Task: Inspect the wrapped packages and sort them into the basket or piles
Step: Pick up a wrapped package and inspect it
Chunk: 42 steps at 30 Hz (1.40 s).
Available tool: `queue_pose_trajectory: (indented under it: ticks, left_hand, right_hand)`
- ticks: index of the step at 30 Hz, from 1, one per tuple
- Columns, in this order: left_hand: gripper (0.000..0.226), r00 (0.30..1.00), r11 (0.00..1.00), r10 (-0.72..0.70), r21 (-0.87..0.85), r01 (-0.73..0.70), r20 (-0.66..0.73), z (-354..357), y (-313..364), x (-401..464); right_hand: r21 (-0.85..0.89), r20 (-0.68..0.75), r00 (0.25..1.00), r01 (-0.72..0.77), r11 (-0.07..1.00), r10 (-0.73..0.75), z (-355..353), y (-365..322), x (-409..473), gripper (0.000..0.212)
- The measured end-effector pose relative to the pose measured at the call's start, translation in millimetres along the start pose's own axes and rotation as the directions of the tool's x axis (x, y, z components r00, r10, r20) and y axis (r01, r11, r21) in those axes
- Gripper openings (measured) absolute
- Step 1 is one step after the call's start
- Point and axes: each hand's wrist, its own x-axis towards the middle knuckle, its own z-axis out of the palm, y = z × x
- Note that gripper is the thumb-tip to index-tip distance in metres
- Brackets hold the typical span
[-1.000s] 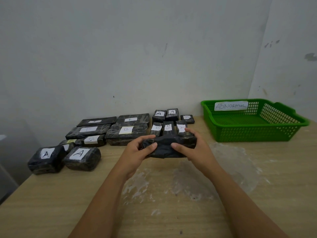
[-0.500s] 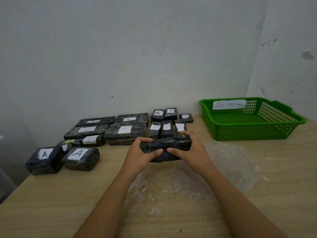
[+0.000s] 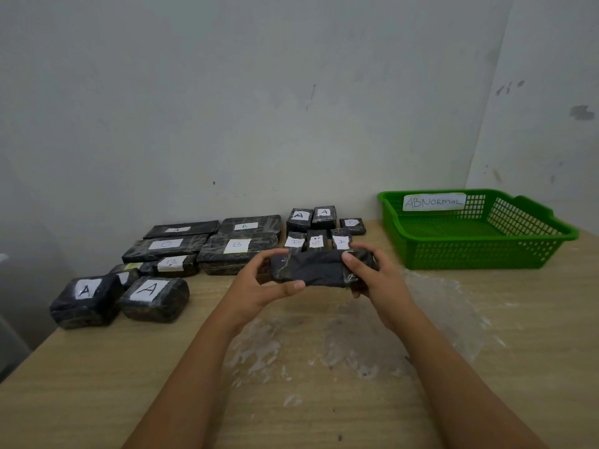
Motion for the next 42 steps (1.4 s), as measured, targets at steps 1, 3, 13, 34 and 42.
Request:
queue_pose_trajectory:
  ticks: [1, 3, 13, 34, 42]
  left_hand:
    - [0.077, 1.000, 1.000, 0.011, 0.004, -0.011, 0.007, -0.7, 0.4, 0.1]
    - [0.073, 0.999, 0.999, 0.040, 0.029, -0.039, -0.020, 1.1, 2.0, -0.5]
    - [0.048, 0.986, 1.000, 0.003, -0.024, -0.007, -0.165, 6.2, 6.5, -1.2]
    - [0.052, 0.988, 0.971, 0.004, -0.237, -0.041, -0.156, 11.7, -0.2, 3.4]
    - [0.044, 0.994, 0.974, 0.029, -0.221, -0.053, -0.107, 13.2, -0.9, 2.2]
  right_hand:
    - [0.033, -0.015, 0.999, -0.028, 0.999, 0.028, 0.2, -1.6, -0.1, 0.025]
    - [0.059, -0.010, 0.997, -0.076, 0.995, 0.077, 1.0, -4.1, -0.9, 0.026]
    - [-0.109, 0.134, 0.991, 0.006, 0.994, 0.009, 2.6, -11.4, -9.9, 0.057]
    - [-0.052, 0.163, 0.987, 0.004, 0.999, 0.005, -1.2, -11.2, -8.1, 0.037]
    - [-0.068, 0.106, 0.987, 0.130, 0.989, -0.122, -3.2, -2.7, -1.9, 0.020]
